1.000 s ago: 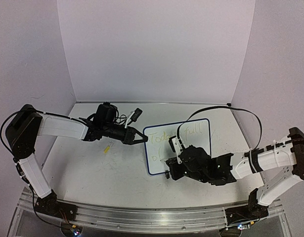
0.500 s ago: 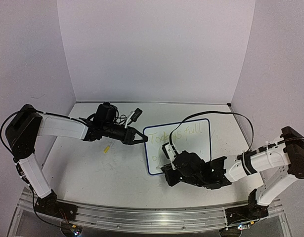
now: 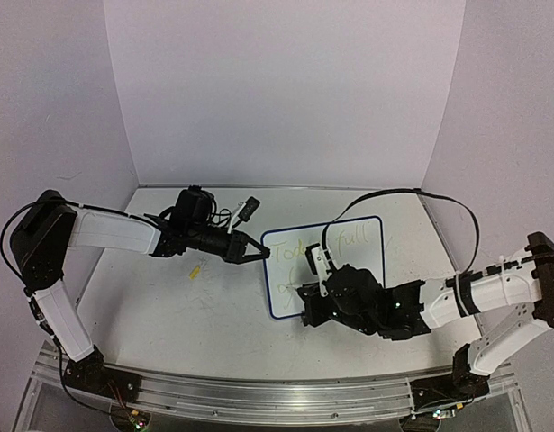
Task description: Write a sentence on the whiteboard
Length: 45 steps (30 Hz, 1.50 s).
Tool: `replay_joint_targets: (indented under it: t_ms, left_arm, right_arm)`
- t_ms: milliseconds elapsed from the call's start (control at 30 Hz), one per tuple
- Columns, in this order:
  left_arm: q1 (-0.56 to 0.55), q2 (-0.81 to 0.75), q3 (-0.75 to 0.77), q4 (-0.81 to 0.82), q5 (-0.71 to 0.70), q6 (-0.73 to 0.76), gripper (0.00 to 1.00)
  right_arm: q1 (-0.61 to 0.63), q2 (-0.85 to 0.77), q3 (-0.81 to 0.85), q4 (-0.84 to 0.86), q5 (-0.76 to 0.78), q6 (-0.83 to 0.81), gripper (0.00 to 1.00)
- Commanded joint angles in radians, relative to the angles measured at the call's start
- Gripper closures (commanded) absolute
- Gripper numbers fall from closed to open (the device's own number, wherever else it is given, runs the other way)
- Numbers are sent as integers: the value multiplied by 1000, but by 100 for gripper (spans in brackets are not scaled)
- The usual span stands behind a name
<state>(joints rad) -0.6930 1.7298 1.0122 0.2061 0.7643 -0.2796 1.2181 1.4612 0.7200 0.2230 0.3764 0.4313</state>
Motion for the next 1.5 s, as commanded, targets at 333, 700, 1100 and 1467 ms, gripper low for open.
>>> replay_joint_targets:
  t_ms: [333,700,1100,1467]
  left_arm:
    - [-5,-25,28,-42,-28,20,100]
    - [-6,-29,29,-43,-29,22,100]
    - [-7,-30,26,-44,-35,25,100]
    - [-8,-19,31,-49,-37,30,100]
  right_arm:
    - [-5,48,46,26,82,10,100]
    - [-6,59,44,13,106,23,100]
    - [-6,-81,12,-127,164,74,100]
    - [-66,-281,-86,-84,62,28,100]
